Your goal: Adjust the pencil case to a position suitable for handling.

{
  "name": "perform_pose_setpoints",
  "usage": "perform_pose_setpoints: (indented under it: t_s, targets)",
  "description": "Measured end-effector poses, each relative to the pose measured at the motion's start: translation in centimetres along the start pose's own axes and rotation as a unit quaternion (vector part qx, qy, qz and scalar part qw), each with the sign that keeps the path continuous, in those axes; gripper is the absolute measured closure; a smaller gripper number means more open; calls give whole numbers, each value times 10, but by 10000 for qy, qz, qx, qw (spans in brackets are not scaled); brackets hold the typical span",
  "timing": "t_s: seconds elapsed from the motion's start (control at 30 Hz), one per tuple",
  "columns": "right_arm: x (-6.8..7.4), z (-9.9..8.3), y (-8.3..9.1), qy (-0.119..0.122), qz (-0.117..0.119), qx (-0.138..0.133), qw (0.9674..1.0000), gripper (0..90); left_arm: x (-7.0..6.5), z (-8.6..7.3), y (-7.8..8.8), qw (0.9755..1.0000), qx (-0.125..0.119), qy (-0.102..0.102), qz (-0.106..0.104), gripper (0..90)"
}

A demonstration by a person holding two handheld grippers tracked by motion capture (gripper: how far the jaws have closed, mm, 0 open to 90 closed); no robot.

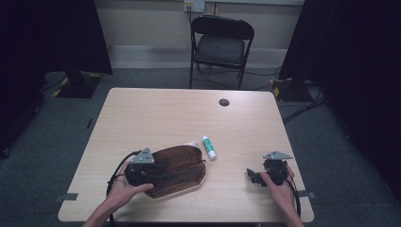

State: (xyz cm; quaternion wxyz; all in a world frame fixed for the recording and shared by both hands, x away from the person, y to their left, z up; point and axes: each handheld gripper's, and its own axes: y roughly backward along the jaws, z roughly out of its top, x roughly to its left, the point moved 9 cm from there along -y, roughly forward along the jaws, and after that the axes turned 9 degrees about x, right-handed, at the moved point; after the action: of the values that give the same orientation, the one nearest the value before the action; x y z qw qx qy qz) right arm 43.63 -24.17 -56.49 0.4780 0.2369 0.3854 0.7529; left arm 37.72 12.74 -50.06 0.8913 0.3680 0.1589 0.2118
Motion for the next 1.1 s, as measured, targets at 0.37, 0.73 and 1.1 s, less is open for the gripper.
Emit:
perform_pose_setpoints:
  t_s: [0.37,0.73,1.1]
  targets:
    - [0,0,0,4,0,-1,10000,0,-11,-20,40,9993,-332,1,-173,539]
    - [0,0,0,7,-8,0,10000,0,22,-46,73,9973,-596,407,117,630]
    - [11,6,1,40,56,-208,9998,152,74,-94,60,9922,-21,1037,695,547]
